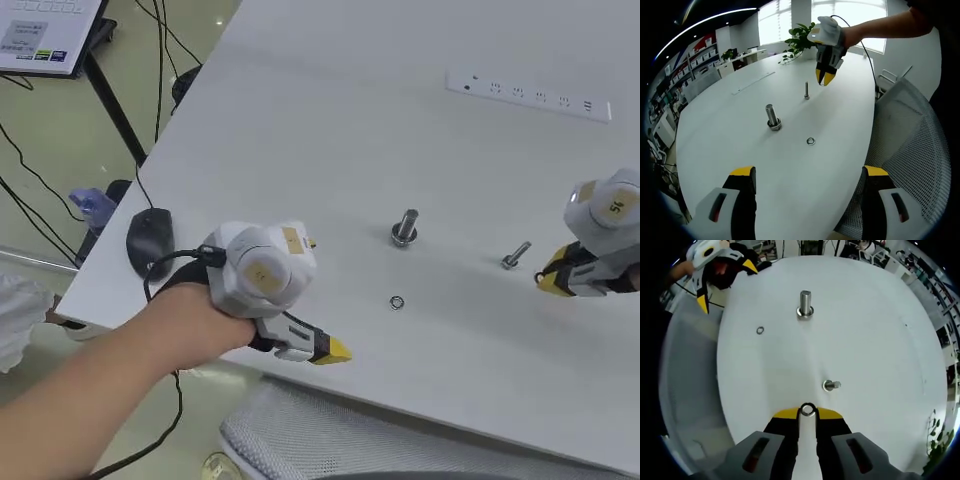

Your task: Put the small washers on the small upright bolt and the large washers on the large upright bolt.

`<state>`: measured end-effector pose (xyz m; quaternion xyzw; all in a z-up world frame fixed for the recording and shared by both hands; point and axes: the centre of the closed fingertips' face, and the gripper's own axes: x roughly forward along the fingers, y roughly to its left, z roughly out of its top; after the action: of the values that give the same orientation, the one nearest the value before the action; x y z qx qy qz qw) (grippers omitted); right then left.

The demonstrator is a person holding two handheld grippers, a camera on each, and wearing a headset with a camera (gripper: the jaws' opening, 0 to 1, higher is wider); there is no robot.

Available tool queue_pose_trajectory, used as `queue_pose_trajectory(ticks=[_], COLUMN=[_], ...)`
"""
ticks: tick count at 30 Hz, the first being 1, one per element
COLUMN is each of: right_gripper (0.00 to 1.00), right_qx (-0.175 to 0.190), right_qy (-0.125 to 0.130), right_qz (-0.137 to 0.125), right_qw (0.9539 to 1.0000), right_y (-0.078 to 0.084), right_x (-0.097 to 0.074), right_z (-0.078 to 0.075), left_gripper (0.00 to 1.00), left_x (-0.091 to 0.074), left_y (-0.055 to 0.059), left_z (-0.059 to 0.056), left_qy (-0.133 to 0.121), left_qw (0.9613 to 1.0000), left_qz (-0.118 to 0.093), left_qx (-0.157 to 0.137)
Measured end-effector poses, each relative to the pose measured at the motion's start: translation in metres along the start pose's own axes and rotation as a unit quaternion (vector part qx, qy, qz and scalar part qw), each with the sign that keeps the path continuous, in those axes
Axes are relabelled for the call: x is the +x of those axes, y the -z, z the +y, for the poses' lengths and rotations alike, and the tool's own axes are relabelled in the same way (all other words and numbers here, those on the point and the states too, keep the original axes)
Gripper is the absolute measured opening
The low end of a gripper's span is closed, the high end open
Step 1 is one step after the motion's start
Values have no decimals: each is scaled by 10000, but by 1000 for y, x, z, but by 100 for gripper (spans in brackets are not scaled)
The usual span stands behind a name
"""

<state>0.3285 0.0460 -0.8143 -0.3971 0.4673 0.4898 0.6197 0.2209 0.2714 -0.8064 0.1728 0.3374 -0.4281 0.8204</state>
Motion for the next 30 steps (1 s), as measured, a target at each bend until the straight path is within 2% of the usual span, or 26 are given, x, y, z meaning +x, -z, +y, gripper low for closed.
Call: queue_pose_trajectory(ticks=[14,24,30], right_gripper=[12,12,12], right_qx=[-50,-93,-135], right_qy=[171,122,76], right_qz=[-46,-38,36], right_qw=[9998,9999,9999], right_y=[-15,-23,-22], right_x=[-9,-2,4], right_z=[-30,-38,-38], left_gripper=[86,86,85], left_x=[1,3,4], left_y=[-2,-1,-1], left_z=[3,6,6], left_qy=[-31,-47,-40], left_qw=[10000,10000,10000], left_qz=[-20,9,15], left_qx=[-12,-28,-50])
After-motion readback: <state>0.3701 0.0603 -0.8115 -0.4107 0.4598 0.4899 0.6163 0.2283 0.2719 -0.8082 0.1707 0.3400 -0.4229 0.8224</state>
